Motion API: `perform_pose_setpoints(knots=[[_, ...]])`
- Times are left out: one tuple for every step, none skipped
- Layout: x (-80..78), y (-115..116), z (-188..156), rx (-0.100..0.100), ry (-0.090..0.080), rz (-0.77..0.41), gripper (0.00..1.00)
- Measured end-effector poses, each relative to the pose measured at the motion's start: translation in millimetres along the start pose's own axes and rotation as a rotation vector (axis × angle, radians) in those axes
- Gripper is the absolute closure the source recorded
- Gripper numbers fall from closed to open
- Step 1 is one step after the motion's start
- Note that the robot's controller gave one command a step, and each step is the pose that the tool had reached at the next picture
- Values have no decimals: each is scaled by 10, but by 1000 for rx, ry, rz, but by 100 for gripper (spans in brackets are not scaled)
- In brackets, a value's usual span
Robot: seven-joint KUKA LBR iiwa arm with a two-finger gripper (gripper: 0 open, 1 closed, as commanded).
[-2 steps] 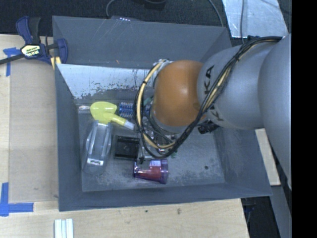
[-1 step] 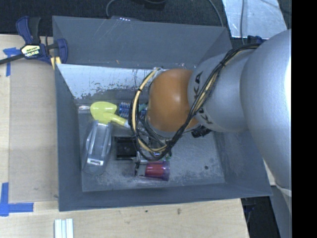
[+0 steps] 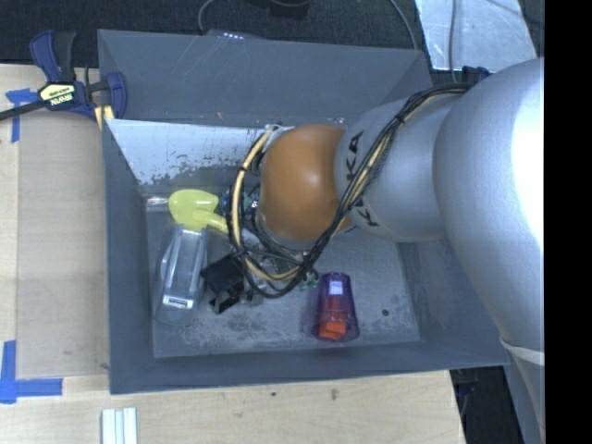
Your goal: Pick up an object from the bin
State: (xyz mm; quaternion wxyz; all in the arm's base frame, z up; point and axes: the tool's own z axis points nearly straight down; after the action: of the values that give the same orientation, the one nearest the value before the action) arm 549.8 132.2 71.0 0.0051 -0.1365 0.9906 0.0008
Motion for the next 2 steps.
perform_pose_setpoints(knots=[[0,-1,-1,0,0,1,100],[-1,-1,-2,0,0,1,100]])
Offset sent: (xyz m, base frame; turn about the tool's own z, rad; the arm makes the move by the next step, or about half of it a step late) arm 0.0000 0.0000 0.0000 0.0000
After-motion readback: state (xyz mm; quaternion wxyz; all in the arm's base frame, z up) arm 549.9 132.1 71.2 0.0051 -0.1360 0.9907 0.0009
